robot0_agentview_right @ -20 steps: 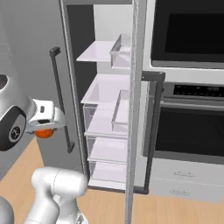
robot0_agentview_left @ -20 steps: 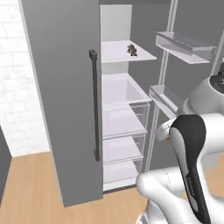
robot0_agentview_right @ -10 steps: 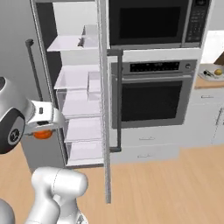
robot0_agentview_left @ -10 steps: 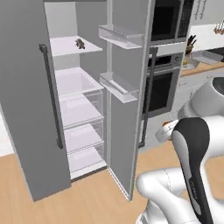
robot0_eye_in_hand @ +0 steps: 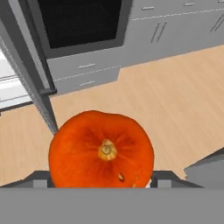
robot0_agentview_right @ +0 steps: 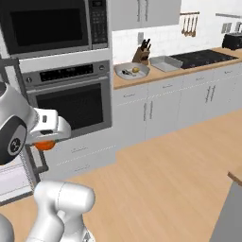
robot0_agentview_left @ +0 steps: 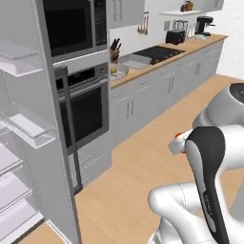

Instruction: Place one squash and one fish in each tupperware on the nearby counter, to pack two identical lunches.

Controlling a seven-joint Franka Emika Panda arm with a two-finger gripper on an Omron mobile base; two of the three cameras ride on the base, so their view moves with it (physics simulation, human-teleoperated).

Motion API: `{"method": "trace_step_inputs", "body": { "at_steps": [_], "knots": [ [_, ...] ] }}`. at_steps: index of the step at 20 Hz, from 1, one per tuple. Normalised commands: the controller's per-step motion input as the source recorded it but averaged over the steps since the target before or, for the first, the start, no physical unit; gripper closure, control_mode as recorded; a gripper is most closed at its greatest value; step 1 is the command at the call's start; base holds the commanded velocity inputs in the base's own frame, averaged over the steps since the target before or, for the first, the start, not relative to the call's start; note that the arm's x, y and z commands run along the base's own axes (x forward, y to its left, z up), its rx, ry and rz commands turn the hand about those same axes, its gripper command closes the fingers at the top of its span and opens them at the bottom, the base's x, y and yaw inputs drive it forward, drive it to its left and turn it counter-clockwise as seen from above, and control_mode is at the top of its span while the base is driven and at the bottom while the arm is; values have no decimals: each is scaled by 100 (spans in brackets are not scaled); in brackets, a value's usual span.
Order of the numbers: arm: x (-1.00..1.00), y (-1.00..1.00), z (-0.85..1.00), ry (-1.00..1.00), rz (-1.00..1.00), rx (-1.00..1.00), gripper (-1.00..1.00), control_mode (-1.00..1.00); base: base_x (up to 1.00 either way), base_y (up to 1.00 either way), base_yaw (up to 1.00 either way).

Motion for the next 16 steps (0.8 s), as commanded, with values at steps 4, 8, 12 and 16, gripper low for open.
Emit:
{"method": "trace_step_inputs", "body": {
  "at_steps": [4,8,12,16],
  "knots": [
    [0,0,0,0,0,0,100,100,100,-11,-11],
    [0,0,0,0,0,0,100,100,100,-1,0],
    [0,0,0,0,0,0,100,100,100,-32,5],
    [0,0,0,0,0,0,100,100,100,-59,12]
  ]
}}
